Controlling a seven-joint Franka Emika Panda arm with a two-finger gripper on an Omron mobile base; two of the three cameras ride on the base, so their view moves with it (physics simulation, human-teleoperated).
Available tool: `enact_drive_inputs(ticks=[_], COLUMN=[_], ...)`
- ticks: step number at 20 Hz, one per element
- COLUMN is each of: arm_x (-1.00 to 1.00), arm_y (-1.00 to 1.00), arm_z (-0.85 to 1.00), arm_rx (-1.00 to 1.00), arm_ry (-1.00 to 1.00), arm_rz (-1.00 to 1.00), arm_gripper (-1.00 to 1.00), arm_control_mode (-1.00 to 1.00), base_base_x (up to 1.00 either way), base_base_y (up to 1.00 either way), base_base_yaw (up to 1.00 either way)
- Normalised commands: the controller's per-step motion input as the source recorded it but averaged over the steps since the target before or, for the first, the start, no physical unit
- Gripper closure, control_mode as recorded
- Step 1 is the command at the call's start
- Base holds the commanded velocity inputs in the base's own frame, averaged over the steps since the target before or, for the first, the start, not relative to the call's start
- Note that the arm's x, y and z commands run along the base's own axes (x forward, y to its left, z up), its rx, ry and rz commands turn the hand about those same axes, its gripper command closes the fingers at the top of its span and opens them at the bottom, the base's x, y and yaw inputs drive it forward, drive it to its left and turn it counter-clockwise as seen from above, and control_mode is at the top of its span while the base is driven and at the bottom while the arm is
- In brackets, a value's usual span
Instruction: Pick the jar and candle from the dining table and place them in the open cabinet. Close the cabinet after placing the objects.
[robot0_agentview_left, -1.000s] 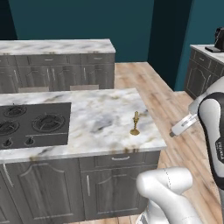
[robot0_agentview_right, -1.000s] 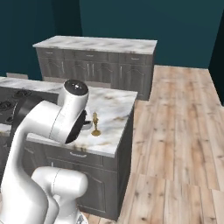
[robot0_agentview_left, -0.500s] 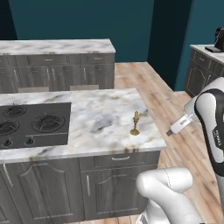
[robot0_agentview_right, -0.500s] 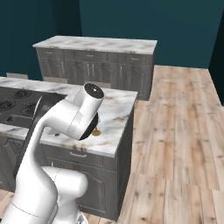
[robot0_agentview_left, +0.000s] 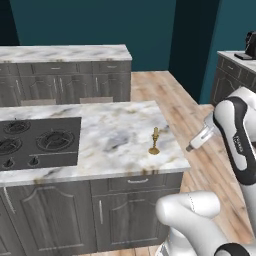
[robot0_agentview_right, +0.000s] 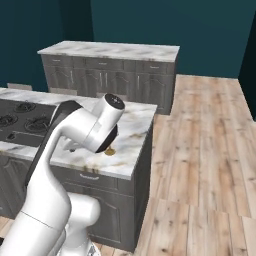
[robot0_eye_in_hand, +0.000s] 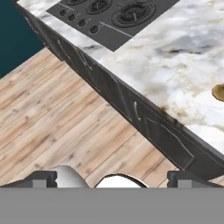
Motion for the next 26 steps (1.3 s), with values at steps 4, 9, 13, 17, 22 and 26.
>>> enact_drive_inputs(ticks=[4, 9, 13, 17, 22, 26], arm_x=[0.22, 0.16, 0.15, 0.26, 0.33, 0.36], arm_y=[-0.08, -0.04, -0.05, 0.00, 0.00, -0.04], arm_z=[-0.18, -0.20, -0.17, -0.08, -0.02, -0.06], arm_rx=[0.00, -0.01, -0.01, 0.00, 0.00, 0.00], arm_ry=[-0.02, -0.07, -0.12, -0.05, 0.00, 0.00], arm_rz=[0.02, 0.01, 0.01, 0.01, 0.00, 0.00], arm_gripper=[-1.00, -1.00, -1.00, -1.00, -1.00, -1.00], arm_control_mode=[-1.00, -1.00, -1.00, -1.00, -1.00, -1.00], base_base_x=[0.00, 0.00, 0.00, 0.00, 0.00, 0.00], base_base_y=[0.00, 0.00, 0.00, 0.00, 0.00, 0.00], base_base_yaw=[0.00, 0.00, 0.00, 0.00, 0.00, 0.00])
